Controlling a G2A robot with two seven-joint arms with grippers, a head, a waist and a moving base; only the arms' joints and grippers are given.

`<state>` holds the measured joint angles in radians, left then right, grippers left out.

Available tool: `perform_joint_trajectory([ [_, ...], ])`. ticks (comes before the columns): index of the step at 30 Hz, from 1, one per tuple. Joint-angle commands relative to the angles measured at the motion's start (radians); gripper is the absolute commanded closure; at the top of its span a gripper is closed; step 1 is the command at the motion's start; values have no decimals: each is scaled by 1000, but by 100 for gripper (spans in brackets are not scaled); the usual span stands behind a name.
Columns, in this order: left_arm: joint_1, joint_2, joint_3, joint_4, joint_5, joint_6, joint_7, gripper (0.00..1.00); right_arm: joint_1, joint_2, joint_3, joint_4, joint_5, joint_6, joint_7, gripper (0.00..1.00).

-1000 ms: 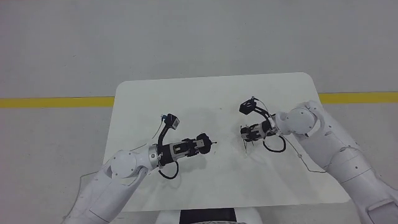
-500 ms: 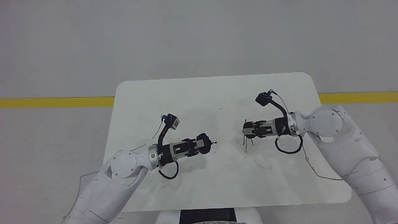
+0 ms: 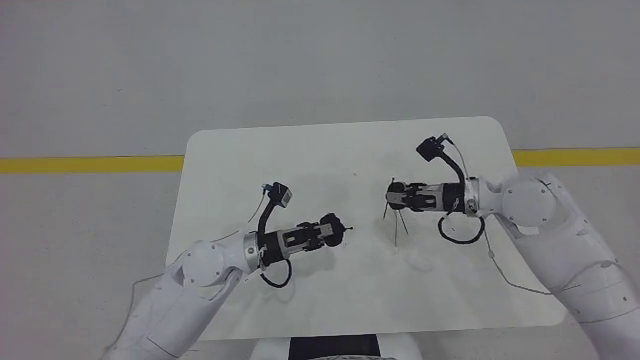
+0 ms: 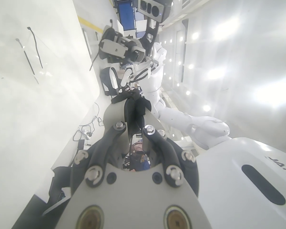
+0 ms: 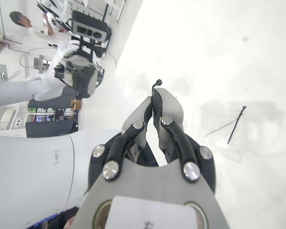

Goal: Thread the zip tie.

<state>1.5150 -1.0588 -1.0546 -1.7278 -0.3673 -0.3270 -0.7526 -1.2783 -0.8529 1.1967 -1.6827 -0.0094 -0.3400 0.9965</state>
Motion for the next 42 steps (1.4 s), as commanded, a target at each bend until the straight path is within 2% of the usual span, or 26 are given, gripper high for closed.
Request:
perform_joint_trajectory([
  [1, -10, -5, 26, -1, 26, -1, 23, 100, -37, 3, 26, -29, 14, 0, -50, 100],
  [5, -41, -19, 86, 11, 84, -6, 95, 100, -109, 6, 70, -75, 30, 0, -141, 100],
  [9, -71, -34, 132, 40, 93, -13, 158, 100, -165, 6, 94, -110, 19, 0, -218, 100],
  [13, -86, -42, 145, 58, 83, -13, 203, 100, -204, 5, 99, -140, -7, 0, -259, 100],
  [25, -85, -42, 143, 54, 80, -11, 205, 100, -204, 5, 99, -140, -7, 0, -259, 100],
  [26, -83, -43, 146, 52, 78, -11, 218, 100, -211, 2, 102, -147, -4, 0, -299, 100],
  [28, -77, -44, 145, 54, 77, -13, 239, 100, -231, 0, 111, -155, -39, 0, -363, 100],
  [29, -74, -44, 141, 52, 86, -13, 256, 100, -256, -1, 121, -160, -60, 2, -425, 100],
  [32, -63, -44, 132, 44, 109, -13, 294, 100, -314, -4, 136, -186, -70, 0, -514, 100],
  [37, -38, -46, 119, 35, 142, -13, 347, 100, -398, -7, 153, -238, -106, 0, -603, 100],
  [42, -33, -51, 123, 49, 135, -13, 359, 100, -430, -13, 129, -273, -141, 0, -646, 100],
])
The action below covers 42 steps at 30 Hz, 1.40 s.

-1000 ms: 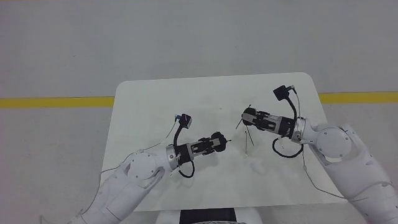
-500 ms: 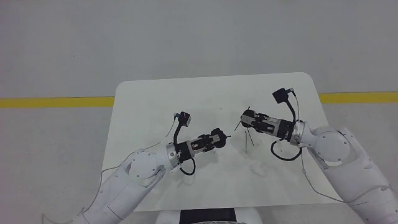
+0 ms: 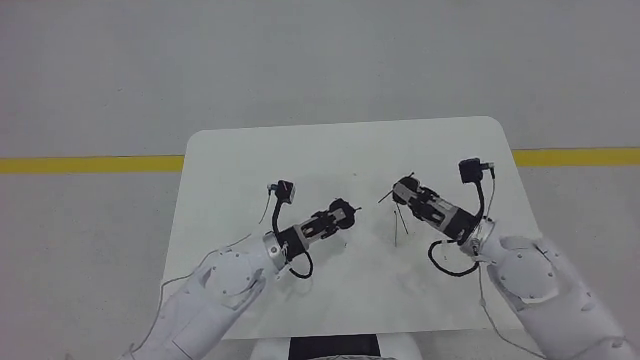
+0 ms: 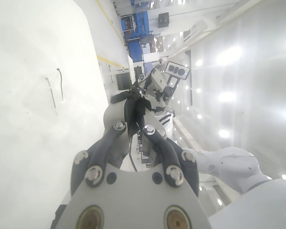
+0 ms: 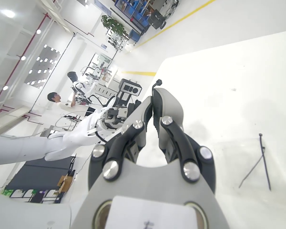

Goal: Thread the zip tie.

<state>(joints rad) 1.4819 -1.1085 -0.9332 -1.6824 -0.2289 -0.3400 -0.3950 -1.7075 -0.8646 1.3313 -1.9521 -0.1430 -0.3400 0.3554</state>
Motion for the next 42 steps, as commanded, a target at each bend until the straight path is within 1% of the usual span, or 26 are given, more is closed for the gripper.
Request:
perform_joint_trajectory([
  [1, -2, -3, 4, 6, -4, 0, 1, 100, 0, -2, -13, -10, -23, 0, -16, 100],
  [3, -4, -6, 8, 6, -12, 0, -1, 100, 1, -3, -13, -12, -31, 0, -21, 100],
  [5, -4, -7, 5, -3, -17, 0, -13, 100, 1, -3, -13, -12, -31, 0, -21, 100],
  [13, -4, -7, 5, -3, -17, 0, -13, 100, 1, -3, -14, -12, -31, 2, -22, 100],
  [25, -4, -7, 5, -3, -17, 0, -13, 100, 25, -26, -85, -9, -99, 16, -60, 100],
  [29, -4, -7, 5, -3, -17, 0, -13, 100, 31, -32, -95, -3, -104, 17, -62, 100],
  [42, -4, -7, 5, -3, -17, 0, -13, 100, 25, -43, -91, -9, -120, 20, -50, 100],
])
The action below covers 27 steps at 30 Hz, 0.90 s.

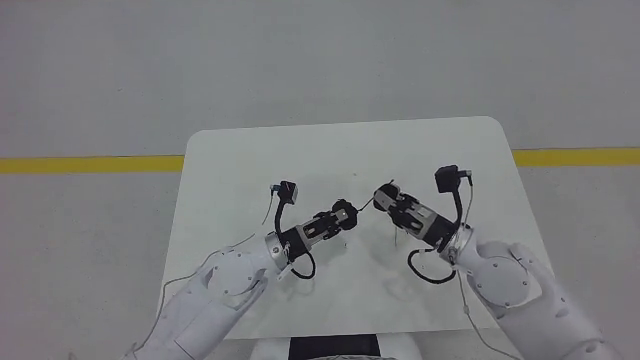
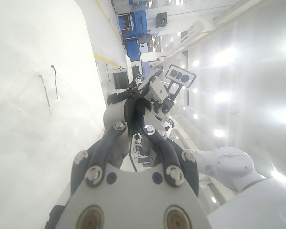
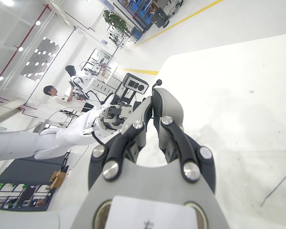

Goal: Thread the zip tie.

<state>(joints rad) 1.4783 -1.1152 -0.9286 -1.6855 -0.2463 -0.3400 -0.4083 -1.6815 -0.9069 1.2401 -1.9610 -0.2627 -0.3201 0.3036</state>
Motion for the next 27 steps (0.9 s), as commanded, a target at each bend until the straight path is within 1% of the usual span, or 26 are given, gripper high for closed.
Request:
perform_joint_trajectory([
  [1, 0, 0, 0, 0, 0, 0, 0, 100, -1, -2, 0, 1, 1, 0, 3, 100],
  [13, 0, 0, 0, 0, 0, 0, 0, 100, -2, -12, 0, 18, 32, 9, 20, 100],
  [23, 0, 0, 0, 0, 0, 0, 0, 100, -9, -21, 11, 32, 80, -20, 3, 100],
  [27, 0, 0, 0, 0, 0, 0, 0, 100, -11, -25, 14, 33, 85, -20, 0, 100],
])
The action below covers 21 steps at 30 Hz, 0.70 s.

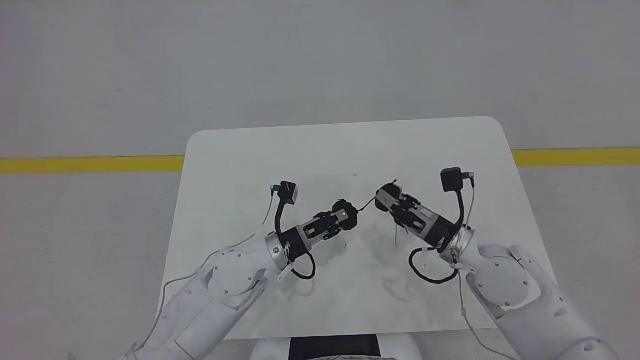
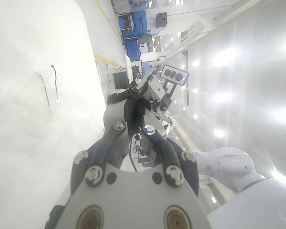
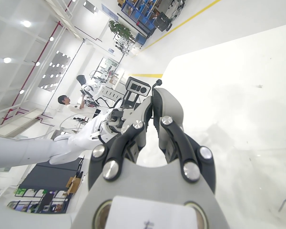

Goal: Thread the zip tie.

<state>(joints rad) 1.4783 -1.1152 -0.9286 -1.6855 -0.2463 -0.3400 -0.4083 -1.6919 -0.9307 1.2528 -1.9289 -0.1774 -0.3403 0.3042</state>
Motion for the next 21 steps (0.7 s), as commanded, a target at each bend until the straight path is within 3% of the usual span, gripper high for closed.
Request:
perform_joint_trajectory([
  [1, 0, 0, 0, 0, 0, 0, 0, 100, -2, -1, 2, 1, -1, 0, -2, 100],
  [21, 0, 0, 0, 0, 0, 0, 0, 100, -1, -17, 9, 1, 42, 86, 32, 100],
])
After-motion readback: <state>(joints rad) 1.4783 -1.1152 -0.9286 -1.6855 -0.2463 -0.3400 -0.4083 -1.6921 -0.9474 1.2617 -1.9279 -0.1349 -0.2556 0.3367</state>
